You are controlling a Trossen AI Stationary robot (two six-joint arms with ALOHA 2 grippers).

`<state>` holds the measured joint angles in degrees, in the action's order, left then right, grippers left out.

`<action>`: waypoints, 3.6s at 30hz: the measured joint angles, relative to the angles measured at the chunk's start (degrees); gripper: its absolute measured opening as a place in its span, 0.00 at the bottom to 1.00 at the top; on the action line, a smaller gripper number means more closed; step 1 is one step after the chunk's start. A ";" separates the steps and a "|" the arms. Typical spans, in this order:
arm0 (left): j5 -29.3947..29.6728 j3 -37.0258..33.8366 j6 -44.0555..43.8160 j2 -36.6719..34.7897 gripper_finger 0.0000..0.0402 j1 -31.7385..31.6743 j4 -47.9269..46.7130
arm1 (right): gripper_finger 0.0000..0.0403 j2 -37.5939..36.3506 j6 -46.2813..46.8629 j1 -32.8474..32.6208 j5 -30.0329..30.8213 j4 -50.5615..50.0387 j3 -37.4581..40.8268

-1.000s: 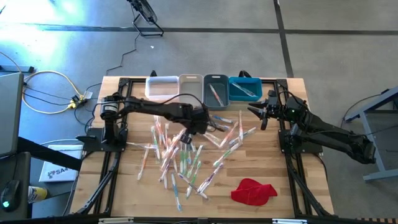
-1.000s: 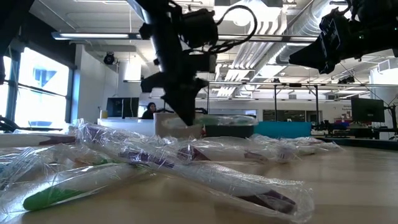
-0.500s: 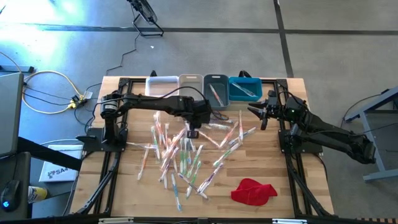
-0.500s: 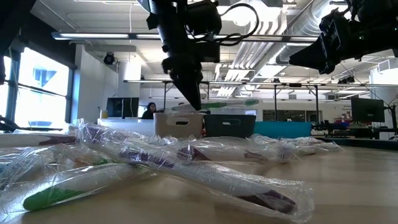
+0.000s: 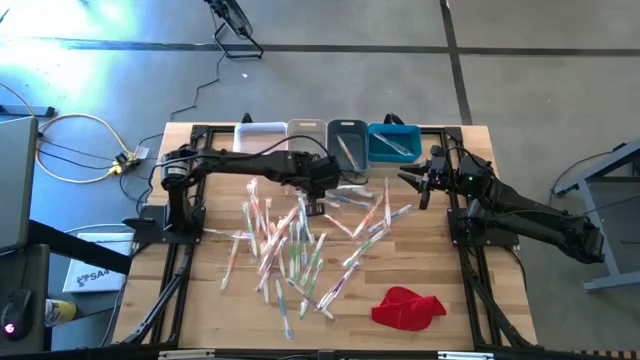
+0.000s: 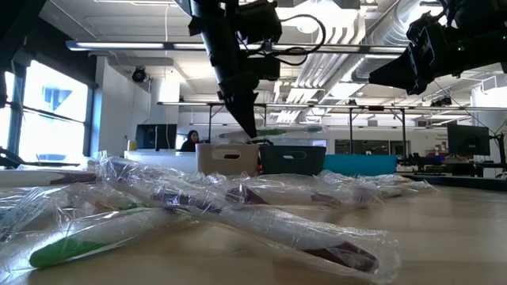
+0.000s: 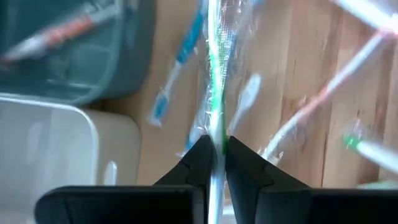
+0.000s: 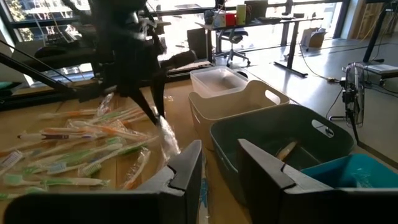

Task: Pick & Place Toothbrushes
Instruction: Put the green toothbrush into the gray bin

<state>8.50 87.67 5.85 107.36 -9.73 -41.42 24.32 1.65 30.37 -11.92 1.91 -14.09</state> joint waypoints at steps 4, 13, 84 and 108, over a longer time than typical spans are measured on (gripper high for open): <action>-0.58 4.16 -0.37 -1.21 0.07 -0.43 -4.38 | 0.23 0.02 0.00 0.00 0.00 0.00 0.00; 6.92 15.92 -0.75 -1.13 0.07 -5.72 -20.11 | 0.23 0.02 0.00 -0.02 -0.02 -0.07 0.00; 7.02 -1.48 -38.65 -0.23 0.07 -17.94 2.74 | 0.23 0.02 -1.46 0.00 0.00 -0.57 0.00; 9.79 -1.58 -35.63 3.27 0.07 -17.60 3.52 | 0.23 0.02 -1.46 0.00 0.00 -1.05 0.00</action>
<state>18.29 86.09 -29.79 110.63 -27.33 -37.90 24.34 0.19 30.37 -11.92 0.86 -14.09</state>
